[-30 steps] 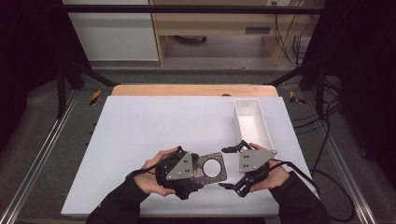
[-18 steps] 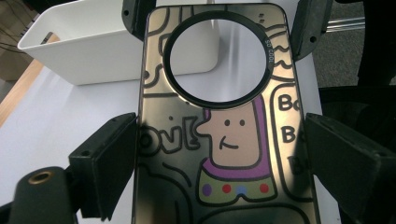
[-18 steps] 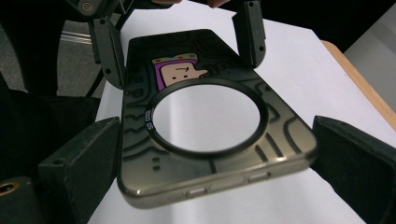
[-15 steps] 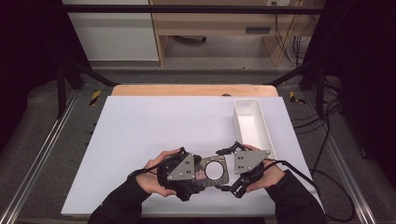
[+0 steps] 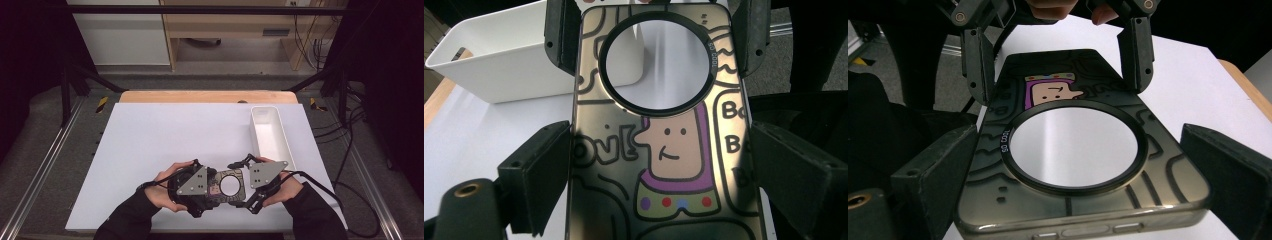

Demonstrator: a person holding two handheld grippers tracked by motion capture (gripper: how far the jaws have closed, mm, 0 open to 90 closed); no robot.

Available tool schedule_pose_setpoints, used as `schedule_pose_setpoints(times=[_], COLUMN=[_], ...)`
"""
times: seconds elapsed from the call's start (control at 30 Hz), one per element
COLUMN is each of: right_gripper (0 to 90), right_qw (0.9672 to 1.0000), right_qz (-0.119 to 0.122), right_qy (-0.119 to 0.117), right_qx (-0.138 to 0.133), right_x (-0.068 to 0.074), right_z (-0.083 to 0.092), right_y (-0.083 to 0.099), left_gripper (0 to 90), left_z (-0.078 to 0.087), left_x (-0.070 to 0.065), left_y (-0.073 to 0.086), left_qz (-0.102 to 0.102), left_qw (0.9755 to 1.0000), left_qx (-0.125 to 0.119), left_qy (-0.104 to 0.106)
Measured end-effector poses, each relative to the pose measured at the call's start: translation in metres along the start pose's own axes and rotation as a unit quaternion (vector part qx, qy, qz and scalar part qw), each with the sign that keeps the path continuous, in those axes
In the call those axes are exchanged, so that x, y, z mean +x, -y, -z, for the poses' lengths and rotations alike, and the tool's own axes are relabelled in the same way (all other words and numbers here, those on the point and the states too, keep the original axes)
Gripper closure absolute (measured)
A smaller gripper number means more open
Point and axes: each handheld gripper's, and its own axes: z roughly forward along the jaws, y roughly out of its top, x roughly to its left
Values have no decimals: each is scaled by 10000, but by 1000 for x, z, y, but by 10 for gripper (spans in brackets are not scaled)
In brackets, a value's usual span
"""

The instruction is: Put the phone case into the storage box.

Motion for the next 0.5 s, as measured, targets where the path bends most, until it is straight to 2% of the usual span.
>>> schedule_pose_setpoints(times=[0.07,0.5], right_gripper=[63,111], right_qw=[10000,9998], right_qz=[0,55], right_qy=[-73,-176], right_qx=[-27,-121], right_x=[0,1], right_z=[0,-1], right_y=[0,1], left_gripper=[115,115], left_z=[0,1], left_x=[0,0], left_y=[0,2], left_qz=[-5,1], left_qw=[10000,10000], left_qx=[2,-19], left_qy=[17,57])
